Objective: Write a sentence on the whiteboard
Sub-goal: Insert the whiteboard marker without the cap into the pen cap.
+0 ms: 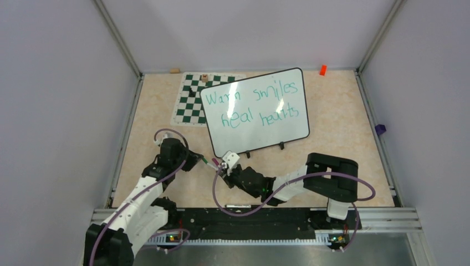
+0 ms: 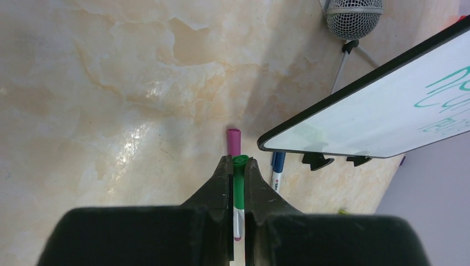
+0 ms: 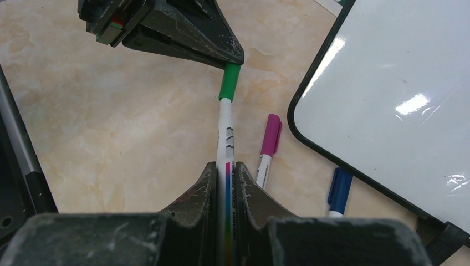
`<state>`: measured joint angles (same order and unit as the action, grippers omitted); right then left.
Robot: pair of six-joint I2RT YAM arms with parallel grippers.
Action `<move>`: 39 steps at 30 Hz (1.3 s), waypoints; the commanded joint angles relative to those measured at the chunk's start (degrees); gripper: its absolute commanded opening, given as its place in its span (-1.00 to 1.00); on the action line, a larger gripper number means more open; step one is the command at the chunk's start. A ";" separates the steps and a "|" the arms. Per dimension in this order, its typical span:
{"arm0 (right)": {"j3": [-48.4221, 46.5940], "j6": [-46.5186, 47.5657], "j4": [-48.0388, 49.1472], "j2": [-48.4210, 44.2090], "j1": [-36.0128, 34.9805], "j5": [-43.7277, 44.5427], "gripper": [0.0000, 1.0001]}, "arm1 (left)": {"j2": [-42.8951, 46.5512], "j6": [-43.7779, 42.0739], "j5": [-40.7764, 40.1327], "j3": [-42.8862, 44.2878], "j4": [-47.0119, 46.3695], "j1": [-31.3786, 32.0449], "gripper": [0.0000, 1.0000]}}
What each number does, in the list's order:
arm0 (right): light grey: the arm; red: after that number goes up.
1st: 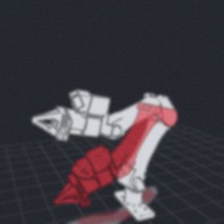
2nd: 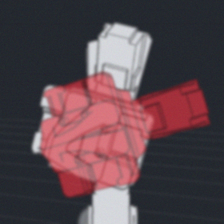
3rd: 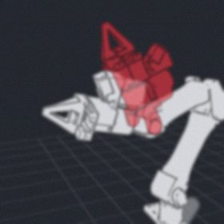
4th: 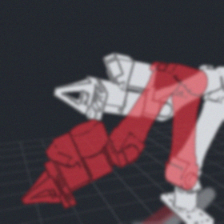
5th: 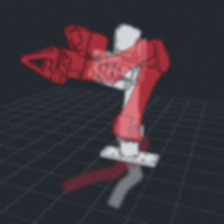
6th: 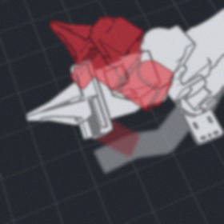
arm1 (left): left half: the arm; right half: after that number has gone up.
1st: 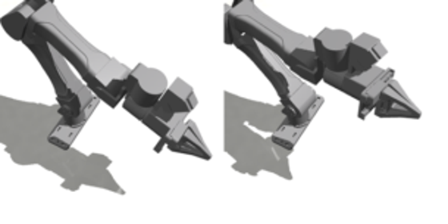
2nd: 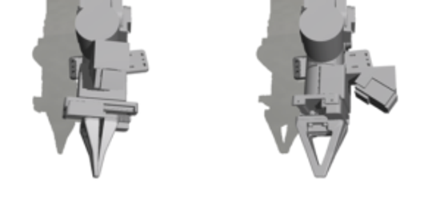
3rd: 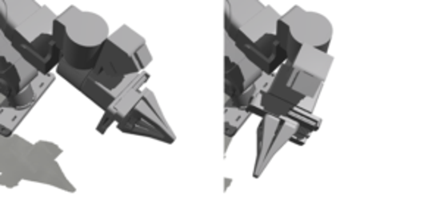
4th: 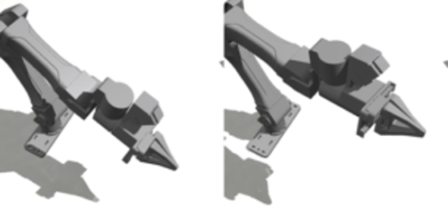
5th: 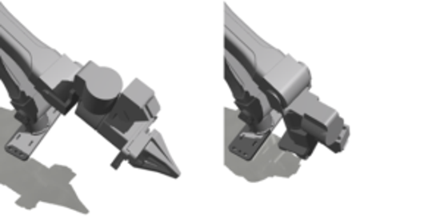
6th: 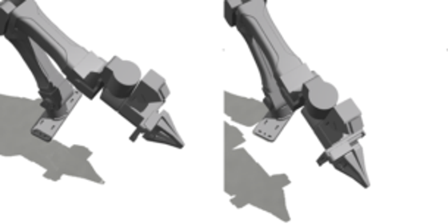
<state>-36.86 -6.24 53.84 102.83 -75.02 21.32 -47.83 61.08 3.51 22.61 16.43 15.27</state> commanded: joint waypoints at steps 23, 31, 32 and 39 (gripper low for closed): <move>-1.11 2.23 1.60 -5.99 -0.37 3.06 -1.00 | 8.14 29.99 15.78 3.04 5.54 9.83 -1.00; -1.23 1.07 0.09 -6.52 0.07 2.61 -1.00 | 2.10 33.46 12.05 2.73 -0.49 18.94 -1.00; -1.06 0.95 0.15 -6.81 0.07 2.96 -1.00 | 1.05 33.49 11.83 2.78 -1.45 19.89 -1.00; 0.65 -0.38 0.39 -8.31 0.67 3.47 -1.00 | -0.42 38.92 10.81 -0.87 -8.47 23.81 -1.00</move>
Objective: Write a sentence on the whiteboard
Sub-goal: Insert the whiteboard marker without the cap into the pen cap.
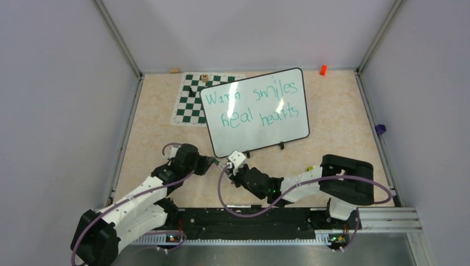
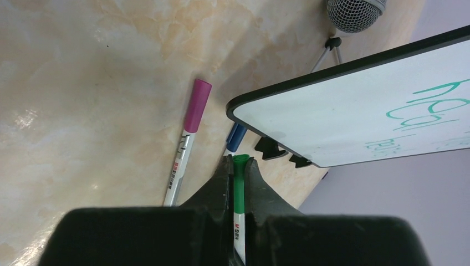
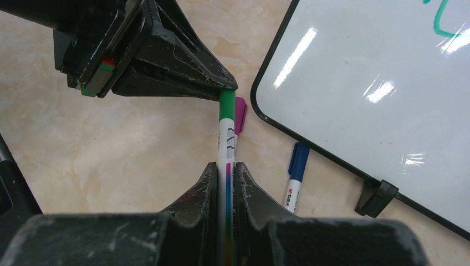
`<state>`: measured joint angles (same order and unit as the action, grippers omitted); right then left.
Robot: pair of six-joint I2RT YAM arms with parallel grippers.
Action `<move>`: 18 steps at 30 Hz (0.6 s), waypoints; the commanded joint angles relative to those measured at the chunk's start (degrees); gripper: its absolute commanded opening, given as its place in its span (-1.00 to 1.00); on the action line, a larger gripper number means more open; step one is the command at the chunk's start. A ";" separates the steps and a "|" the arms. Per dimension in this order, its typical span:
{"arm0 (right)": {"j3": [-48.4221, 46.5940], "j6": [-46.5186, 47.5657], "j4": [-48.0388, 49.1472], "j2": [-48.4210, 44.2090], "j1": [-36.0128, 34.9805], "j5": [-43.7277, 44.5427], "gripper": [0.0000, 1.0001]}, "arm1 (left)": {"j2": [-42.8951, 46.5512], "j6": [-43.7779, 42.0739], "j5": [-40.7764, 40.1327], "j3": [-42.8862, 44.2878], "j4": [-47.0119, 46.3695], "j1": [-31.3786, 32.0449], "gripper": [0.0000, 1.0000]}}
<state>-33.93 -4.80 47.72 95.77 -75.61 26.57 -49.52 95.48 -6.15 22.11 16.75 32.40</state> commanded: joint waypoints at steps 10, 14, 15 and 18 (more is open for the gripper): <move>1.27 -3.85 3.59 -6.48 1.64 -0.13 -1.00 | 7.41 -2.85 1.52 3.86 6.94 6.09 -0.44; 4.90 -11.03 -3.46 -14.40 5.62 -5.20 -1.00 | 13.06 -16.23 -2.70 5.34 8.53 3.31 0.38; 5.65 -13.89 -6.45 -16.72 7.57 -7.97 -1.00 | 14.18 -18.84 -3.38 6.22 9.46 2.79 0.45; 8.89 -21.15 -13.19 -23.27 14.59 -17.98 -1.00 | 16.66 -26.00 -4.77 8.69 11.13 1.49 0.55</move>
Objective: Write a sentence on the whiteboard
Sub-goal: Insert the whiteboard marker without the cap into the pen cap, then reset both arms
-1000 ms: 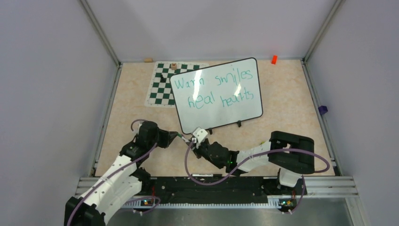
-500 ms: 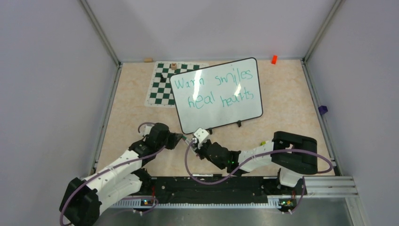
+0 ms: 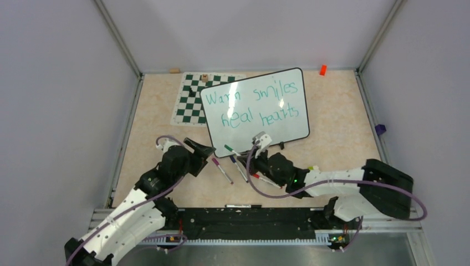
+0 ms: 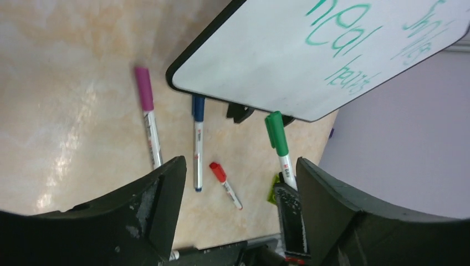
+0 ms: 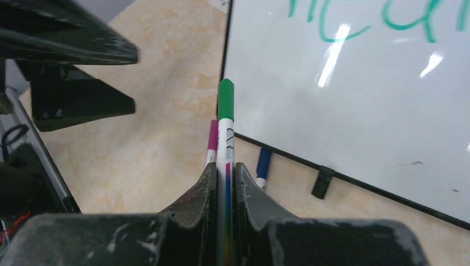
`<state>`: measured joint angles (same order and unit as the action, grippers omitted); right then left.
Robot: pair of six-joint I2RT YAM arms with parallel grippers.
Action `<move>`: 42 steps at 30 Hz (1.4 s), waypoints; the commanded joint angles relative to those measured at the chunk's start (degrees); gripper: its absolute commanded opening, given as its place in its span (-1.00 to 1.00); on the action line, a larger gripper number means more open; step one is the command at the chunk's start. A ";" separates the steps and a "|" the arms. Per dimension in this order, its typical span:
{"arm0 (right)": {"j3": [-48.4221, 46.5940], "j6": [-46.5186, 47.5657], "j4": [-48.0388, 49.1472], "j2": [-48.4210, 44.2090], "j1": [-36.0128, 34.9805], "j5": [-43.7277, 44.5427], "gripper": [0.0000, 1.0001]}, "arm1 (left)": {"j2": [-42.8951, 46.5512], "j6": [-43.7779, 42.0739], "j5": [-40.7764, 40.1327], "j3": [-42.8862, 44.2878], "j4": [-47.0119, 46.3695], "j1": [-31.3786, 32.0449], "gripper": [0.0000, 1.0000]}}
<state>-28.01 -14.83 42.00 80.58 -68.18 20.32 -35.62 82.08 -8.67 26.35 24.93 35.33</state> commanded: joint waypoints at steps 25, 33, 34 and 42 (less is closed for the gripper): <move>-6.79 -10.86 -53.08 -21.65 27.14 -20.87 0.53 | 5.71 -54.17 -8.07 5.20 -2.41 -1.58 0.97; -5.13 -3.76 -53.19 -32.99 33.09 11.31 0.54 | 7.78 -65.17 -16.48 -3.98 -15.62 -1.58 0.95; -4.32 -3.48 -52.12 -34.90 35.00 13.13 0.54 | 8.40 -66.26 -18.78 -4.99 -17.16 -1.58 0.96; 15.05 5.38 -26.04 -47.37 50.74 9.86 0.59 | 12.47 -75.41 -34.77 -18.84 -44.44 -2.26 0.96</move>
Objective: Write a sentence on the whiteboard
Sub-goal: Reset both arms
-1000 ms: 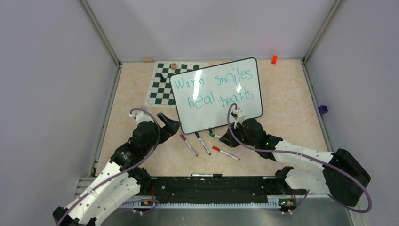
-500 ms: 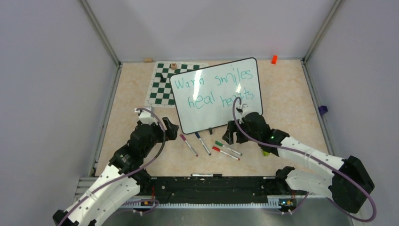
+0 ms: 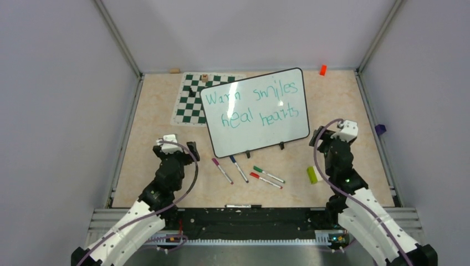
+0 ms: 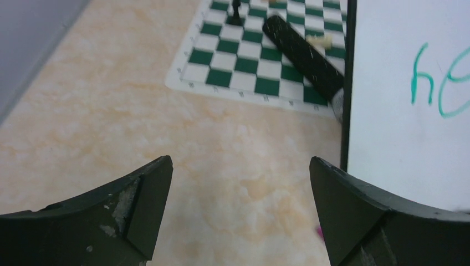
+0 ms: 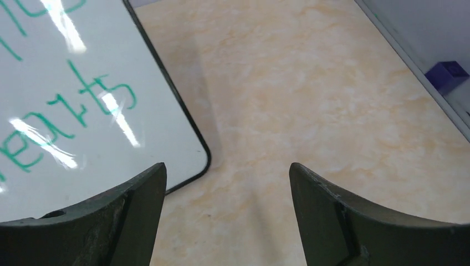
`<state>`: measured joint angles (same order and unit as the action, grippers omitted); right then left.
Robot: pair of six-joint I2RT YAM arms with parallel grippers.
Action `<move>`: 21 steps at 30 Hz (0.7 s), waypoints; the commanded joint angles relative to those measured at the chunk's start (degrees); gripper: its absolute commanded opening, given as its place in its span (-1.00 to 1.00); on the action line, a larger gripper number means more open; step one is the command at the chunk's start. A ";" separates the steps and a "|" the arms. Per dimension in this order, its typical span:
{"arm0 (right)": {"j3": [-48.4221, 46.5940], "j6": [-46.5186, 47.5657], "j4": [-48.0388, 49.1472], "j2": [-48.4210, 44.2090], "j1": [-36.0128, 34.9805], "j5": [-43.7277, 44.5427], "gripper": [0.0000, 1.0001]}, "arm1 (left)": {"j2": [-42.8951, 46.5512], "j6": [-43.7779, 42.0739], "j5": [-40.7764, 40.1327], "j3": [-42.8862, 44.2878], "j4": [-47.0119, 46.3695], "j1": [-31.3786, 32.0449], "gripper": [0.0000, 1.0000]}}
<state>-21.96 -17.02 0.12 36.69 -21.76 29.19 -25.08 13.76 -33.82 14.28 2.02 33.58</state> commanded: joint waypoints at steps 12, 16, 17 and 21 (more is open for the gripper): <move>19.34 18.13 59.98 24.36 11.37 -5.53 0.91 | -24.90 -9.77 3.71 -16.94 -61.51 -19.11 0.95; 16.19 16.57 65.31 32.54 13.50 -8.32 0.93 | -36.90 -8.69 11.22 -10.92 -63.75 -24.31 0.93; 14.73 16.65 63.73 33.85 13.73 -9.37 0.91 | -38.47 -9.29 13.16 -9.35 -62.75 -24.35 0.91; 16.64 19.78 77.64 44.61 13.85 -10.85 0.81 | -42.55 -9.01 13.37 -5.41 -60.46 -25.06 0.93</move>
<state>-4.91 0.27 59.57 73.08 -8.71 21.26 -65.45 3.33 -24.99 3.36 -53.67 9.43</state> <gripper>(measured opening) 0.930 0.959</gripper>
